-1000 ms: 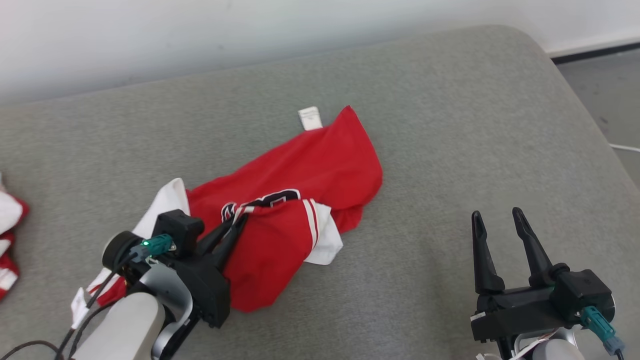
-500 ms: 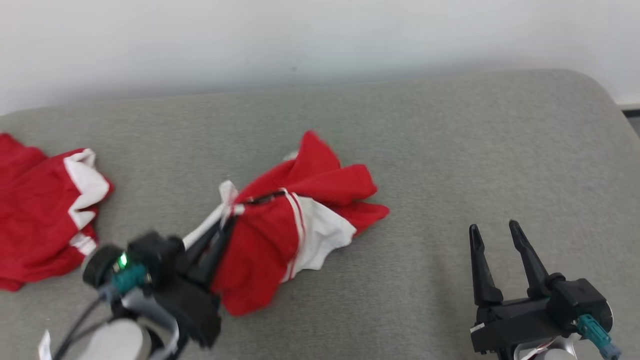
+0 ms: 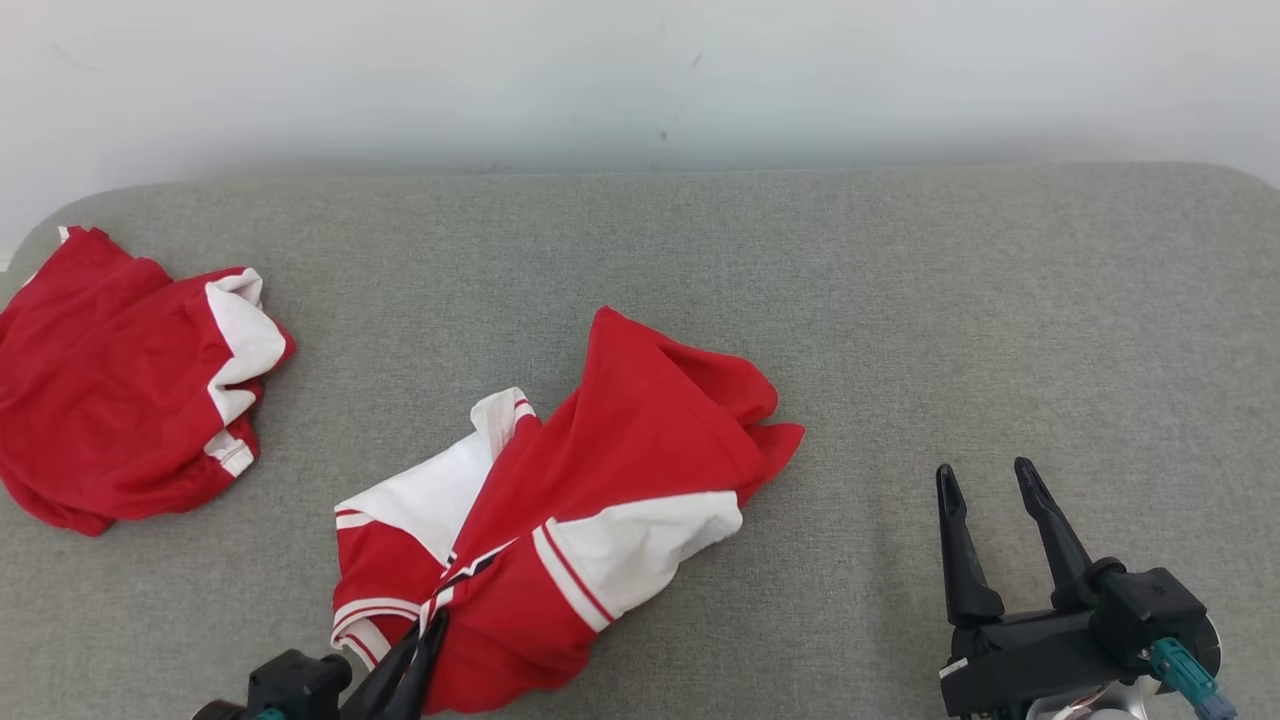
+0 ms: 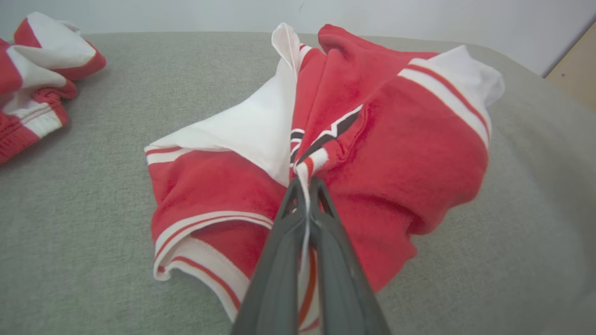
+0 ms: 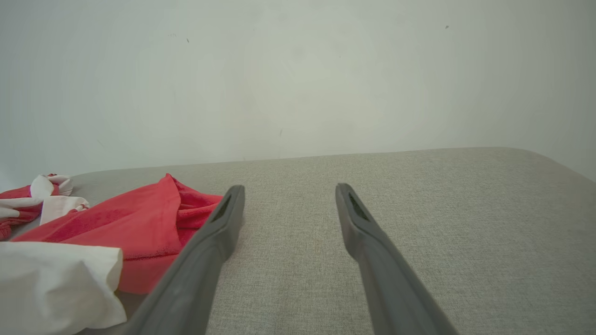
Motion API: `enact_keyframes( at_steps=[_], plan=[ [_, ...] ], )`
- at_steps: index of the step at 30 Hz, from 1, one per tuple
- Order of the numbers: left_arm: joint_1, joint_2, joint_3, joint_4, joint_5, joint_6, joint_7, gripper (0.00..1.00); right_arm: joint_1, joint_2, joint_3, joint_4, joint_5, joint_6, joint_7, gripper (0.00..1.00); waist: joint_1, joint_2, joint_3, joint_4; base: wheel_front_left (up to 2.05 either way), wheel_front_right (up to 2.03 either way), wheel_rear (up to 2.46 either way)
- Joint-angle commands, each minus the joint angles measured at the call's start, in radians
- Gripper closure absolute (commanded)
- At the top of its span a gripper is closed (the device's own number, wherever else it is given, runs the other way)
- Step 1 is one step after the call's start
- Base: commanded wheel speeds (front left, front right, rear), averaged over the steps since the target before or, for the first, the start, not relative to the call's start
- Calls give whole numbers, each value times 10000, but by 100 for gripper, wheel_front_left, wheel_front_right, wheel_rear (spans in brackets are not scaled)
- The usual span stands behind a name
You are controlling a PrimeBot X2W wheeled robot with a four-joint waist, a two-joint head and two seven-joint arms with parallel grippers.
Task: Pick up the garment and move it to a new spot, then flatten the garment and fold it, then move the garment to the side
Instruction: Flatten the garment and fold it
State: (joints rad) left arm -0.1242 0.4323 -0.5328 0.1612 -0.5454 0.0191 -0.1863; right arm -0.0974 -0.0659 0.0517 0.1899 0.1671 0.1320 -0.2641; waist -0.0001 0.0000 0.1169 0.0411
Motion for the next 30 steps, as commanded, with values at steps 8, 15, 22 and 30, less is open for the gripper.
enact_keyframes(
  at_steps=[8, 15, 22, 30],
  plan=[
    [-4, -419, 690, 12, 210, 330, -739, 0, 118, -63, -21, 115, 90, -26, -5, 0, 1, 0, -140, 118, 0, 0, 0],
    [474, -1235, 2672, -1280, 1036, 621, -783, 0, 195, -62, -15, 116, 133, -26, -5, 0, 1, 0, -304, 87, 0, 0, 0],
    [983, -1984, 4102, -1555, 1735, 261, -781, 0, 378, -109, -71, 116, 174, -26, -3, 0, 1, 0, -378, 18, 0, 0, 0],
    [1287, -2598, 5091, -1115, 2548, -573, -783, 0, 523, -191, -127, 192, 116, -26, -3, 0, 1, 0, -425, -17, 0, 0, 0]
  ],
)
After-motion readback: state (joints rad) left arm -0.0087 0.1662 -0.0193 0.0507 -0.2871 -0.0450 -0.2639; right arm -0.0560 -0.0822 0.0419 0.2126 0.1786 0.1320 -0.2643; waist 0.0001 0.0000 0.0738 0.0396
